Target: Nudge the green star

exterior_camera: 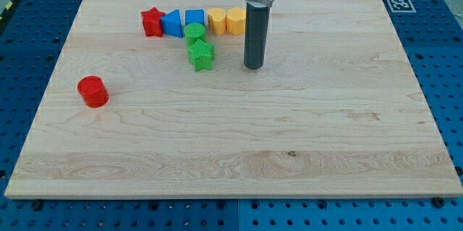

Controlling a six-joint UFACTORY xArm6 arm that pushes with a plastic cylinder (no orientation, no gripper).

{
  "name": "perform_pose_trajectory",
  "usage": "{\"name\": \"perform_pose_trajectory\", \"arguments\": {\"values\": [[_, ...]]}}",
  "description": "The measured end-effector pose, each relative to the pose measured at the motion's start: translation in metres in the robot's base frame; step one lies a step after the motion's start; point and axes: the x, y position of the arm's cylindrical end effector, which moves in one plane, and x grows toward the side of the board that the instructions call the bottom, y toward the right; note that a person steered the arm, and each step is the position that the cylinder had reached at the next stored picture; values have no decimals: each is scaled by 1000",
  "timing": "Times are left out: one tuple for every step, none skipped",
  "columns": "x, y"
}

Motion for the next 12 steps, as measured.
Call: {"name": "perform_pose_trajectory", "arguments": {"values": [[0, -19], [0, -45], [0, -52], [0, -55], [0, -58], [0, -59], [0, -62], [0, -62], [1, -41], [25, 1], [66, -15], [71, -75]]}}
